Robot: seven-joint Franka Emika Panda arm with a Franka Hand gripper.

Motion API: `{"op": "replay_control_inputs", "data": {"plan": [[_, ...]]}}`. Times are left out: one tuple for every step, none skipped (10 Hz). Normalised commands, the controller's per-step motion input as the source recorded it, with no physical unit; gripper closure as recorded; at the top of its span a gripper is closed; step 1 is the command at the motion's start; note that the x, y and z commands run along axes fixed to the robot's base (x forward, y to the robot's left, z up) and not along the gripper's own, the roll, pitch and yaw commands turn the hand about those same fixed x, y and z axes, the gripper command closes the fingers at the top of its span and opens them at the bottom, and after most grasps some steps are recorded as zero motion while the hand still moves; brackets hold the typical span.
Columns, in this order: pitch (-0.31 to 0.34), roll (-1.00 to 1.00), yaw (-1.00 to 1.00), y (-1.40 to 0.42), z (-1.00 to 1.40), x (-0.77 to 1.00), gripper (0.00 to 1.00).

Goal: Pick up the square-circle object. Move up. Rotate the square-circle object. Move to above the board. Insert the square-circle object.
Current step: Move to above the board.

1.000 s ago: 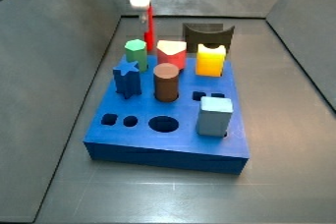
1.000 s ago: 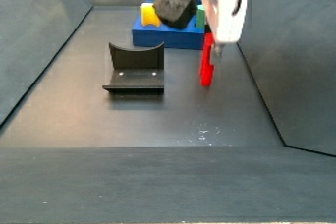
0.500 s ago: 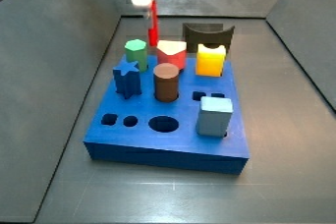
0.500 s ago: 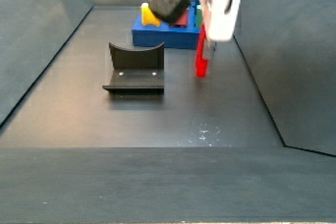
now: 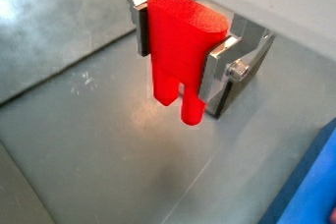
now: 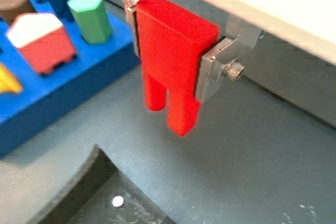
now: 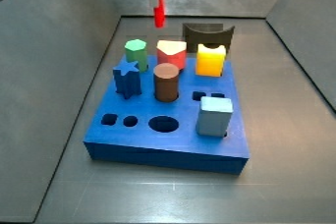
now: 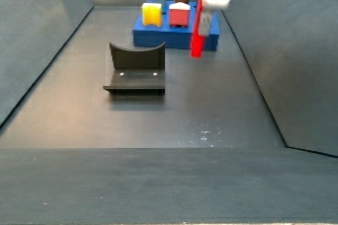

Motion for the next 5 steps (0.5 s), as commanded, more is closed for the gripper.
{"op": "replay_control_inputs", "data": {"plan": [[0.066,-0.21,-0.06,0.00,1.00,0.13,1.00],[0.068,-0.21,-0.06,0.01,1.00,0.12,1.00],[0.071,-0.20,-0.06,0.01,1.00,0.11,1.00],[0.072,-0.19,-0.05,0.01,1.00,0.10,1.00],[0.077,-0.17,-0.05,0.01,1.00,0.09,1.00]]}}
